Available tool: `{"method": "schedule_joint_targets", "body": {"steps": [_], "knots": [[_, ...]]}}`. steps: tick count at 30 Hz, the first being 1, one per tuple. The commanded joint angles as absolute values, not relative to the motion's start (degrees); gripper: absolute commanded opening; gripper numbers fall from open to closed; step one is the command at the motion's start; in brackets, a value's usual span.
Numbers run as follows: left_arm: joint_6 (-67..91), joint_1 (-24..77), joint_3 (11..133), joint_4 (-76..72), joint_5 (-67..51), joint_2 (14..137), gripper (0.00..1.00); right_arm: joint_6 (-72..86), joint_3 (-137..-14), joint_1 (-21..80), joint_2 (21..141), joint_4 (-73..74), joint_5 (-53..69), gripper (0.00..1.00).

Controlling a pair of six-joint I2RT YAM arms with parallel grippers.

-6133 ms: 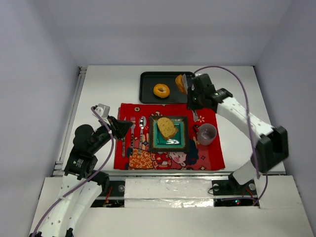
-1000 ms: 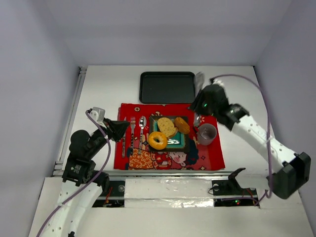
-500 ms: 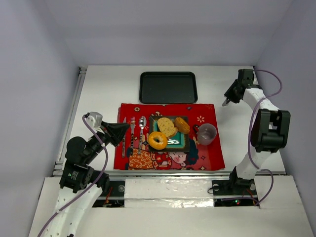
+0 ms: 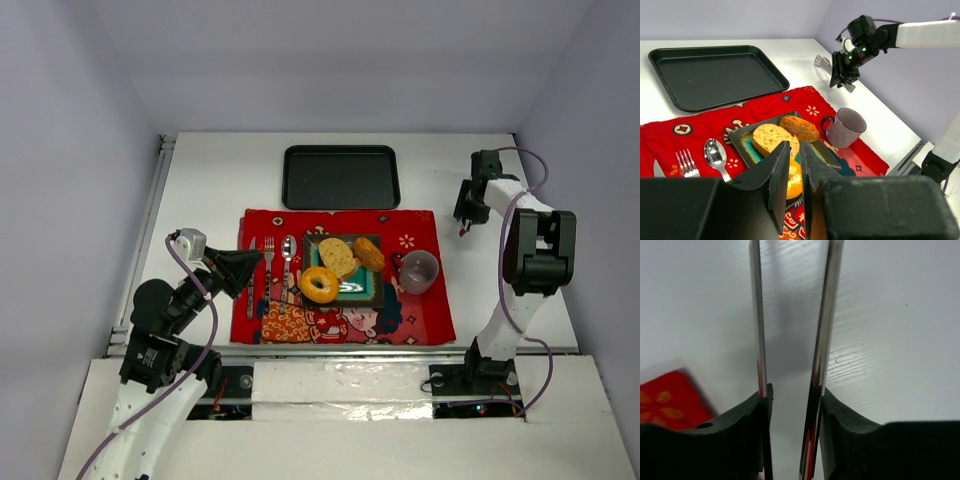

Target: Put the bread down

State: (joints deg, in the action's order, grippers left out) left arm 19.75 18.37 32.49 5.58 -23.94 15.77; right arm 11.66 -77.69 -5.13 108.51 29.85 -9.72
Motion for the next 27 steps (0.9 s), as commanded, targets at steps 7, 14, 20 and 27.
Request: {"method": "schedule_joint_targets", "body": {"steps": [7, 14, 20, 27], "knots": [[19.2, 18.7, 32.5, 3.0, -24.6, 15.9, 0.12, 9.8, -80.4, -3.9, 110.9, 31.3, -15.3, 0.70], [19.2, 18.7, 32.5, 3.1, -24.5, 16.3, 0.12, 13.4, -82.7, -3.9, 109.6, 31.7, -15.8, 0.91], [19.2, 18.7, 32.7, 3.3, -24.0, 17.3, 0.29, 26.6, -84.4, -3.9, 98.5, 31.9, -9.7, 1.00], [19.4, 18.7, 33.0, 3.6, -23.8, 17.5, 0.73, 43.6, -58.7, -3.3, 65.9, 10.4, 6.3, 1.00]]}}
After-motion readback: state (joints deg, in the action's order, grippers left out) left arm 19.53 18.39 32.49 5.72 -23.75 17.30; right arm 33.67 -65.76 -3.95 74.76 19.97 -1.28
